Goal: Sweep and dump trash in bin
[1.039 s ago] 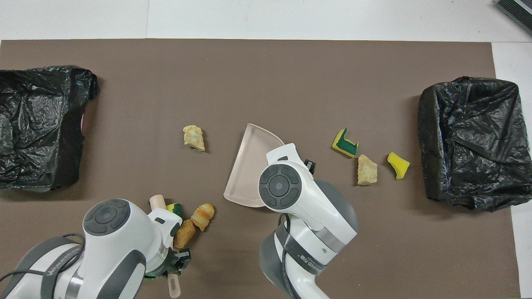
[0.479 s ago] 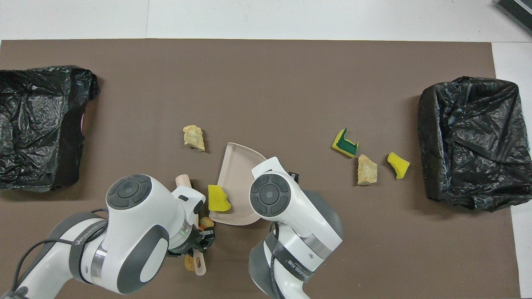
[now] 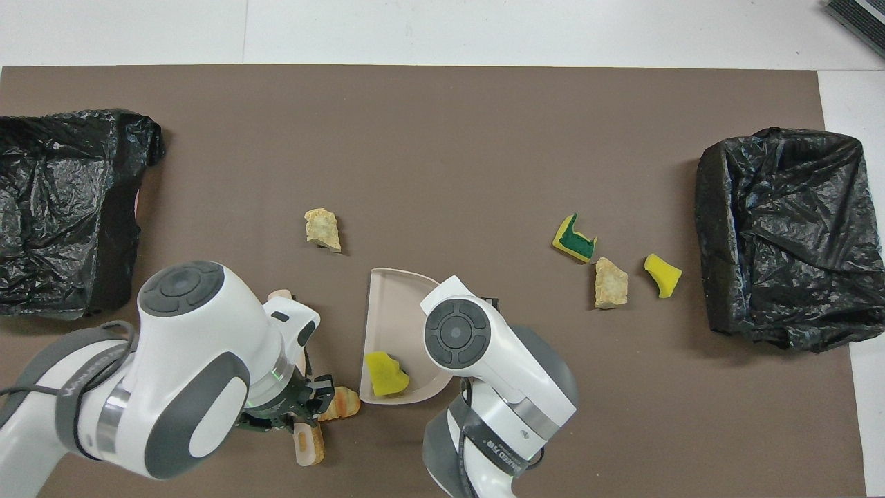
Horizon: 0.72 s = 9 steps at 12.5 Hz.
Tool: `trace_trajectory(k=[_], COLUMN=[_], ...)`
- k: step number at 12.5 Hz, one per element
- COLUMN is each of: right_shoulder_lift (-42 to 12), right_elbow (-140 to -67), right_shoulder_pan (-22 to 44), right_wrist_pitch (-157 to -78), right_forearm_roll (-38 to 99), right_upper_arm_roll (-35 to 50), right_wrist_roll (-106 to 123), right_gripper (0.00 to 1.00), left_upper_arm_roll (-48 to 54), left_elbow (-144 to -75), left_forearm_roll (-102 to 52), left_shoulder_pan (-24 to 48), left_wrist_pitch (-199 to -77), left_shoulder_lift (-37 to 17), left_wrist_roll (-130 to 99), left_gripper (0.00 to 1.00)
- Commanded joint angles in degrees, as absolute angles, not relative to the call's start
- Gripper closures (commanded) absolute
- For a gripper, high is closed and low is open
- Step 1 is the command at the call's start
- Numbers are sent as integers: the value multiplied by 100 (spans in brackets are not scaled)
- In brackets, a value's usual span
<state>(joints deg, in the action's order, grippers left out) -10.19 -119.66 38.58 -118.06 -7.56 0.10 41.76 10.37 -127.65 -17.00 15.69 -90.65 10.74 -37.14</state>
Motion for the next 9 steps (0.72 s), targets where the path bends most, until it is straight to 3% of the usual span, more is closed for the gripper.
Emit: trace_trajectory(k=[1, 5, 9], right_shoulder_lift=[-520, -501, -553], right_elbow=[-12672, -12718, -12359], right_shoulder_pan=[3814, 3788, 3771], right_wrist_pitch=[-11813, -11699, -10646], right_forearm_roll=[-519, -519, -501], right_upper_arm_roll=[35, 35, 35], right_wrist_roll=[4912, 5044, 5124], right_gripper=[100, 100, 100], left_upper_arm_roll=[1098, 1125, 1134], left_elbow=[-12997, -14121, -14703], left_forearm_roll=[-1591, -1600, -1740], left_shoulder_pan=[1573, 2010, 2697], left_wrist_pitch=[-8718, -8666, -8982], left_shoulder_lift=[1563, 2590, 2681], left_wrist_roll=[-4724, -5175, -5493], left_gripper=[100, 100, 100])
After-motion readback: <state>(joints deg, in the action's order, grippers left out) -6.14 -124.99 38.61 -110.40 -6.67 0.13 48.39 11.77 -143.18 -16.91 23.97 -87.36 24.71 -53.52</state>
